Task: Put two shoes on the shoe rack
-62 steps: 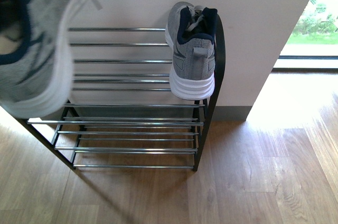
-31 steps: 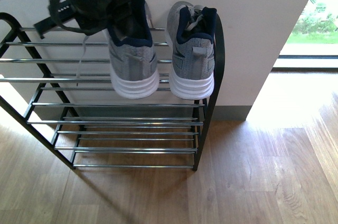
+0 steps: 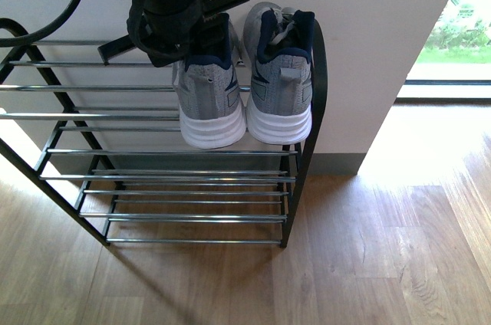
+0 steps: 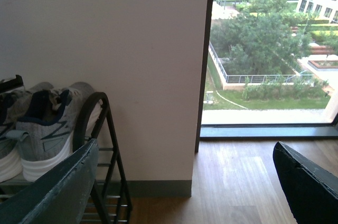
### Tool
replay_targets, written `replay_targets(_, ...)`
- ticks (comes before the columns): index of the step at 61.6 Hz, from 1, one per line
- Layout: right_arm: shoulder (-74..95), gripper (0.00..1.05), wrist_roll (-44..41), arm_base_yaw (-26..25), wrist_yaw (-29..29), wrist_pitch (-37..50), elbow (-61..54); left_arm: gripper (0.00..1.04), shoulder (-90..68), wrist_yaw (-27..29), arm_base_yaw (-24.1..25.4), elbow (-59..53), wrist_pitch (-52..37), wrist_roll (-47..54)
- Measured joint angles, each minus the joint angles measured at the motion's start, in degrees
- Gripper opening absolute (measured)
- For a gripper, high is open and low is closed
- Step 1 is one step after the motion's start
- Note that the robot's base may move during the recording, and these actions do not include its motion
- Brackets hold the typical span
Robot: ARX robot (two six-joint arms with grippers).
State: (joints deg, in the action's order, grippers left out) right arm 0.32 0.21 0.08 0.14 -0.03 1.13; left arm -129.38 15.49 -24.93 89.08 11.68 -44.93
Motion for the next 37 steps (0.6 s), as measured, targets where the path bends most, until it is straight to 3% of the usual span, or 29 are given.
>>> replay_targets(15, 0.0, 0.96, 0.0, 0.0, 0.0, 0.0, 0.0, 0.66, 10.4, -2.5, -0.2, -8.9, -4.1, 1.0)
replay_targets(26, 0.0, 0.96, 0.0, 0.0, 0.0, 0.0, 0.0, 0.94, 21.5, 2.3, -0.3, -16.1, -5.9, 4.1)
replay_targets(30, 0.0, 0.96, 0.0, 0.0, 0.0, 0.0, 0.0, 0.88, 24.7, 7.1, 0.0, -23.0, -20.6, 12.7)
replay_targets(33, 0.0, 0.96, 0.0, 0.0, 0.0, 0.0, 0.0, 0.79, 27.0, 6.8, 0.9, -30.3, -36.8, 20.6)
replay_targets(37, 0.0, 0.96, 0.0, 0.0, 0.0, 0.0, 0.0, 0.70, 29.2, 5.8, 2.2, -37.7, -49.7, 29.4)
